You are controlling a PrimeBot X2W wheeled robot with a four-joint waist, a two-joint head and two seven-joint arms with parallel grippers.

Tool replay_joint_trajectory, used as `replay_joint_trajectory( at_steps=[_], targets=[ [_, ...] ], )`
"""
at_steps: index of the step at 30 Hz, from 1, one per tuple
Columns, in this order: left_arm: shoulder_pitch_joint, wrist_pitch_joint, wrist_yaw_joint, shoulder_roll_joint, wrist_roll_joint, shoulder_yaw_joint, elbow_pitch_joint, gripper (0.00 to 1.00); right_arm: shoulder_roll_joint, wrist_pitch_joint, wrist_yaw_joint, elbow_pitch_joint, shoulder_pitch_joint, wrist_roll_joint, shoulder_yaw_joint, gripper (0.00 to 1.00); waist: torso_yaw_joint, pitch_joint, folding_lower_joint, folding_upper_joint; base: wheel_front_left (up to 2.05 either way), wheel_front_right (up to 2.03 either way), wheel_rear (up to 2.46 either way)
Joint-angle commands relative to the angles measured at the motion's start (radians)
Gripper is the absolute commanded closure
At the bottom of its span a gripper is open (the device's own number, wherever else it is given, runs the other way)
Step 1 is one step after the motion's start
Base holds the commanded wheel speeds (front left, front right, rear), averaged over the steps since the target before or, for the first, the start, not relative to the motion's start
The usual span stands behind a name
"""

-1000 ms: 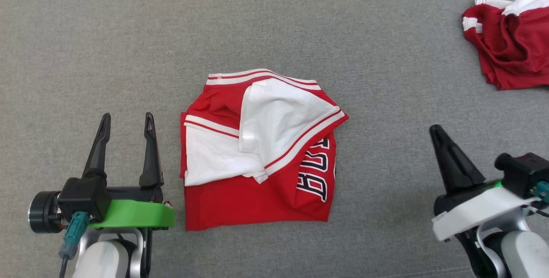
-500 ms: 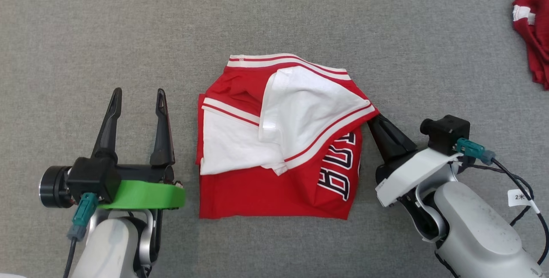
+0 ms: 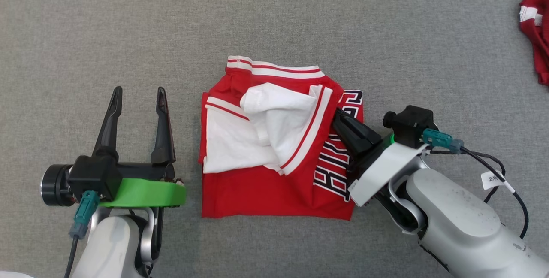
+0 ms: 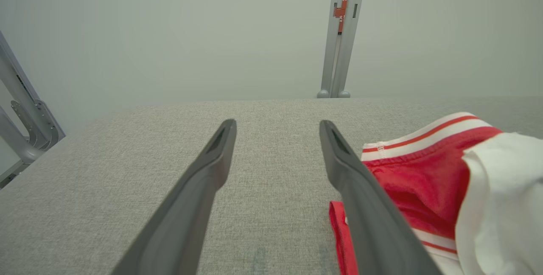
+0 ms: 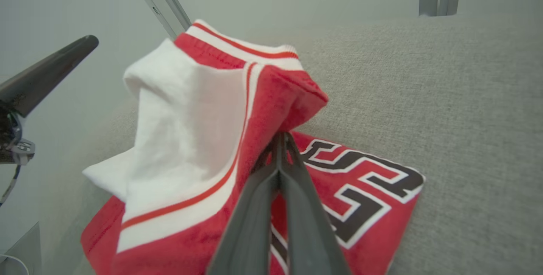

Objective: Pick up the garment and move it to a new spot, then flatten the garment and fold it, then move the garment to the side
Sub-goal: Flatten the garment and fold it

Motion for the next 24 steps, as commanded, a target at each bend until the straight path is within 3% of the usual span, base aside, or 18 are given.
replay_joint_trajectory(
  at_steps=[1,24],
  targets=[
    [-0.016,-0.004,-0.006,-0.003,0.008,0.002,0.001,0.00,0.007,-0.007,0.000,0.009,-0.023,0.009,0.011,1.00,0.001,-0.001,0.0000,-0.0001,0.00,0.00,0.00],
    [-0.012,-0.009,-0.008,-0.021,0.005,-0.001,0.014,0.00,0.041,0.023,0.000,0.055,-0.180,0.261,0.494,1.00,0.035,-0.003,0.0000,-0.0001,0.00,0.00,0.00]
  ],
)
